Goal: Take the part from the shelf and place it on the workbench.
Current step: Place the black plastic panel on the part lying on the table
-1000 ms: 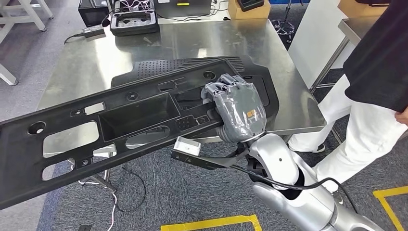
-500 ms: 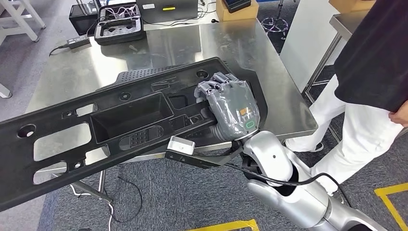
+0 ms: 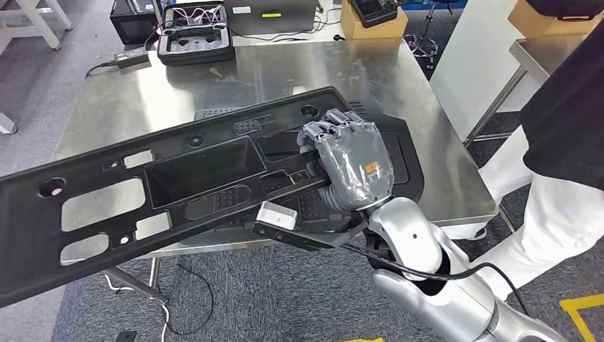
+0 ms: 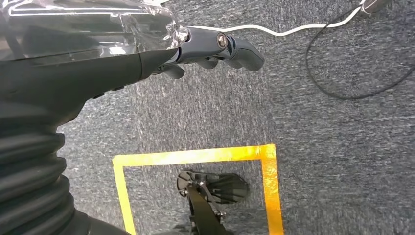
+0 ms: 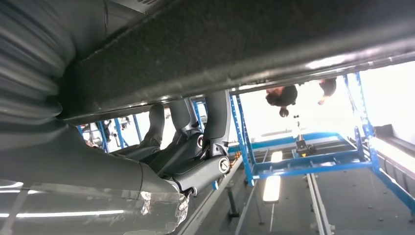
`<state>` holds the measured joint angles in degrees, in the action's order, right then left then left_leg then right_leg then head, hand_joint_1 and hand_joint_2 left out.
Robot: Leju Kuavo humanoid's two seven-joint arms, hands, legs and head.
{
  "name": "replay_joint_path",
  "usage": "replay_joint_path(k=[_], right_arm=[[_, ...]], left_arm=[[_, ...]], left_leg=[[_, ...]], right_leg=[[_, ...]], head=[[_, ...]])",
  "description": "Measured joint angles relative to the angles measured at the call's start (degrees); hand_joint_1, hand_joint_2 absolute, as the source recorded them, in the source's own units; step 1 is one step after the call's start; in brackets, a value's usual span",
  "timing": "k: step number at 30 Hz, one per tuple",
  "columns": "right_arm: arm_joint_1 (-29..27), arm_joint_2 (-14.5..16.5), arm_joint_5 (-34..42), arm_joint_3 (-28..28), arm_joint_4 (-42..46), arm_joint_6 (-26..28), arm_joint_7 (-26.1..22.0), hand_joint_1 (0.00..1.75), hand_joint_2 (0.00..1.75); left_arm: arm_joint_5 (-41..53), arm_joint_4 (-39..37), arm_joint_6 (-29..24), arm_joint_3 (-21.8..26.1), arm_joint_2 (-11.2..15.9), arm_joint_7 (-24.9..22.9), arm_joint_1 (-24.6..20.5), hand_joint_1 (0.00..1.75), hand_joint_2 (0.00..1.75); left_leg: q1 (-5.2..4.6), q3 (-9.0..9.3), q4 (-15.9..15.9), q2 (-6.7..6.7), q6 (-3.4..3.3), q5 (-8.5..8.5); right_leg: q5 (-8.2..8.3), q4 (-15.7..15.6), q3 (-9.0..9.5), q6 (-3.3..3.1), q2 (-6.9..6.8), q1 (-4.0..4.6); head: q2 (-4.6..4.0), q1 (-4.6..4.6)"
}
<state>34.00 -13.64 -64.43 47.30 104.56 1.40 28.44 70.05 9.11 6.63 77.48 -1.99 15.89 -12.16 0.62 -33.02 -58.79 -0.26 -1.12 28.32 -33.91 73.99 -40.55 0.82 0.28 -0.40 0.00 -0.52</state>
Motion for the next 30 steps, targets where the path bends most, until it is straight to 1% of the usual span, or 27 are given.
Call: replay_joint_path(k=[1, 2, 3, 4, 6, 8, 9, 10, 11, 12, 13, 14, 15, 16, 17, 18, 19, 20, 21, 24, 26, 28, 30], right_arm=[[-0.02, -0.02, 0.00, 0.00, 0.00, 0.00, 0.00, 1.75, 1.75], [-0.02, -0.02, 0.00, 0.00, 0.00, 0.00, 0.00, 1.75, 1.75], [0.00, -0.02, 0.01, 0.00, 0.00, 0.00, 0.01, 1.75, 1.75], [0.04, -0.02, 0.02, 0.00, 0.00, 0.00, 0.01, 1.75, 1.75], [0.11, -0.08, 0.03, 0.00, 0.00, 0.00, 0.02, 1.75, 1.75], [0.13, -0.14, 0.02, -0.01, 0.02, 0.00, 0.02, 1.75, 1.75], [0.17, -0.15, 0.01, -0.02, 0.03, 0.00, 0.02, 1.75, 1.75], [0.21, -0.14, 0.01, -0.02, 0.04, 0.00, 0.02, 1.75, 1.75], [0.23, -0.14, 0.02, -0.02, 0.04, 0.00, 0.02, 1.75, 1.75], [0.23, -0.14, 0.04, -0.02, 0.03, 0.00, 0.03, 1.75, 1.75], [0.15, -0.15, 0.08, -0.01, 0.03, 0.00, 0.03, 1.75, 1.75], [0.06, -0.15, 0.13, -0.01, 0.02, 0.00, 0.04, 1.75, 1.75], [-0.02, -0.15, 0.19, 0.01, 0.02, 0.00, 0.04, 1.75, 1.75], [-0.08, -0.15, 0.25, 0.01, 0.02, 0.00, 0.05, 1.75, 1.75], [-0.12, -0.15, 0.32, 0.02, 0.02, 0.00, 0.06, 1.75, 1.75], [-0.10, -0.15, 0.38, 0.02, 0.02, 0.01, 0.08, 1.75, 1.75], [-0.10, -0.15, 0.46, 0.02, 0.02, 0.03, 0.10, 1.75, 1.75], [-0.13, -0.15, 0.60, 0.02, 0.02, 0.07, 0.12, 1.75, 1.75], [-0.15, -0.15, 0.76, 0.02, 0.02, 0.14, 0.13, 1.75, 1.75], [-0.21, -0.14, 1.91, 0.02, -0.19, 0.88, -0.45, 1.75, 1.75], [0.11, 0.14, 2.91, 0.04, -0.84, 2.26, -1.75, 1.75, 1.75], [0.99, 0.99, 3.24, 0.18, -2.20, 3.89, -3.35, 1.75, 1.75], [2.63, 2.43, 2.65, 0.54, -4.55, 4.99, -4.70, 1.75, 1.75]], left_arm=[[0.00, 0.00, 0.02, -0.01, -0.01, 0.00, 0.01, 0.00, 1.75], [0.00, 0.00, 0.04, -0.01, -0.01, 0.00, 0.02, 0.00, 1.75], [0.00, 0.00, 0.06, -0.02, -0.03, 0.00, -0.01, 0.00, 1.75], [0.01, 0.00, 0.06, -0.02, -0.04, -0.01, -0.04, 0.00, 1.75], [0.01, 0.00, 0.05, -0.02, -0.06, -0.02, -0.12, 0.00, 1.75], [0.02, 0.00, 0.05, -0.03, -0.08, -0.03, -0.24, 0.00, 1.75], [0.02, 0.00, 0.05, -0.04, -0.09, -0.04, -0.33, 0.00, 1.75], [0.03, 0.00, 0.05, -0.05, -0.09, -0.04, -0.39, 0.00, 1.75], [0.00, 0.00, 0.05, -0.06, -0.07, -0.04, -0.39, 0.00, 1.75], [-0.12, 0.00, 0.10, -0.06, -0.03, -0.04, -0.33, 0.00, 1.75], [-0.29, 0.00, 0.23, -0.06, 0.01, -0.05, -0.23, 0.00, 1.75], [-0.52, 0.00, 0.40, -0.06, 0.03, -0.09, -0.12, 0.00, 1.75], [-0.77, 0.00, 0.57, -0.06, 0.03, -0.16, -0.05, 0.00, 1.75], [-0.93, 0.00, 0.70, -0.06, 0.04, -0.24, -0.03, 0.00, 1.75], [-1.04, 0.00, 0.73, -0.06, 0.05, -0.32, -0.03, 0.00, 1.75], [-1.08, 0.00, 0.73, -0.06, 0.05, -0.39, -0.02, 0.00, 1.75], [-1.08, 0.00, 0.70, -0.06, 0.06, -0.47, -0.01, 0.00, 1.75], [-1.08, 0.00, 0.66, -0.06, 0.05, -0.55, 0.02, 0.00, 1.75], [-1.05, 0.00, 0.61, -0.06, 0.04, -0.63, 0.07, 0.00, 1.75], [-0.75, 0.00, 0.49, -0.08, 0.03, -0.80, 0.10, 0.00, 1.75], [-0.38, 0.00, 0.45, -0.17, 0.02, -0.90, -0.13, 0.00, 1.75], [0.05, 0.00, 0.44, -0.34, -0.03, -0.99, -0.58, 0.00, 1.75], [0.49, 0.00, 0.36, -0.65, -0.10, -1.03, -1.25, 0.00, 1.75]], left_leg=[[-0.07, 0.56, 0.00, -0.06, 0.05, 0.38], [-0.09, 1.09, 0.06, -0.10, 0.17, 0.78], [-0.18, 1.48, 0.05, -0.13, 0.37, 1.14], [-0.20, 1.69, 0.08, -0.12, 0.63, 1.40], [-0.18, 1.89, 0.35, -0.04, 1.23, 1.64], [-0.21, 2.25, 0.35, 0.03, 1.88, 2.07], [-0.26, 2.00, -0.69, 0.04, 2.17, 2.72], [-0.26, 1.11, -2.91, 0.03, 2.43, 3.83], [-0.15, -0.55, -6.29, 0.03, 2.63, 5.27], [-0.05, -2.82, -10.27, 0.03, 2.82, 6.74], [0.08, -4.97, -13.62, 0.03, 3.01, 7.54], [0.21, -6.46, -15.35, 0.04, 3.18, 7.29], [0.37, -6.89, -14.88, 0.04, 3.31, 5.80], [0.54, -6.19, -12.08, 0.04, 3.41, 3.25], [0.67, -4.90, -8.24, 0.04, 3.46, 0.70], [0.61, -3.65, -4.79, 0.01, 3.42, -1.14], [0.56, -2.72, -2.25, 0.00, 3.19, -2.04], [0.51, -2.32, -1.01, 0.00, 2.99, -2.10], [0.42, -2.23, -0.70, -0.02, 2.79, -1.87], [0.39, -2.24, -0.43, -0.15, 2.43, -1.62], [0.32, -2.23, -0.43, -0.24, 2.17, -1.46], [0.25, -2.22, -0.43, -0.25, 1.99, -1.36], [0.18, -2.21, -0.43, -0.24, 1.90, -1.32]], right_leg=[[2.86, -3.35, 0.80, -0.33, 0.00, 0.08], [5.33, -7.24, 2.11, -0.75, -0.01, 0.23], [7.10, -10.74, 3.39, -1.12, -0.03, 0.46], [7.76, -12.98, 4.27, -1.41, -0.04, 0.65], [7.38, -14.32, 4.82, -1.76, 0.05, 0.97], [7.23, -15.11, 5.45, -2.13, 0.09, 0.66], [7.19, -15.53, 5.89, -2.35, 0.03, 0.44], [7.13, -15.89, 6.38, -2.55, -0.07, 0.22], [6.95, -16.00, 6.74, -2.73, -0.16, 0.19], [6.71, -16.00, 7.03, -2.88, -0.23, 0.18], [6.44, -15.98, 7.33, -2.95, -0.26, 0.18], [6.13, -15.96, 7.66, -2.94, -0.24, 0.16], [5.79, -15.91, 8.04, -2.87, -0.19, 0.13], [5.39, -15.83, 8.49, -2.72, -0.13, 0.07], [4.92, -15.71, 8.94, -2.47, -0.08, 0.02], [4.47, -15.49, 9.25, -2.15, -0.01, 0.04], [4.14, -15.30, 9.36, -1.81, 0.05, 0.08], [3.85, -15.12, 9.32, -1.60, 0.10, 0.20], [3.72, -15.02, 9.21, -1.56, 0.16, 0.31], [3.62, -15.40, 9.39, -1.80, 0.10, 0.35], [3.62, -15.75, 9.63, -1.75, 0.02, 0.33], [3.64, -15.96, 9.74, -1.61, 0.00, 0.31], [3.69, -16.03, 9.77, -1.37, 0.00, 0.25]], head=[[0.00, -0.26], [0.00, -0.47], [0.00, -0.56], [0.00, -0.64], [0.00, -0.61], [0.00, -0.53], [0.00, -0.31], [0.00, 0.03], [0.00, 0.38], [0.00, 0.72], [0.00, 1.00], [0.00, 1.21], [0.00, 1.43], [0.00, 1.64], [0.00, 1.84], [0.00, 2.06], [0.00, 2.23], [0.00, 2.25], [0.00, 2.15], [0.00, 1.39], [0.00, 0.86], [0.00, 0.42], [0.00, 0.16]])
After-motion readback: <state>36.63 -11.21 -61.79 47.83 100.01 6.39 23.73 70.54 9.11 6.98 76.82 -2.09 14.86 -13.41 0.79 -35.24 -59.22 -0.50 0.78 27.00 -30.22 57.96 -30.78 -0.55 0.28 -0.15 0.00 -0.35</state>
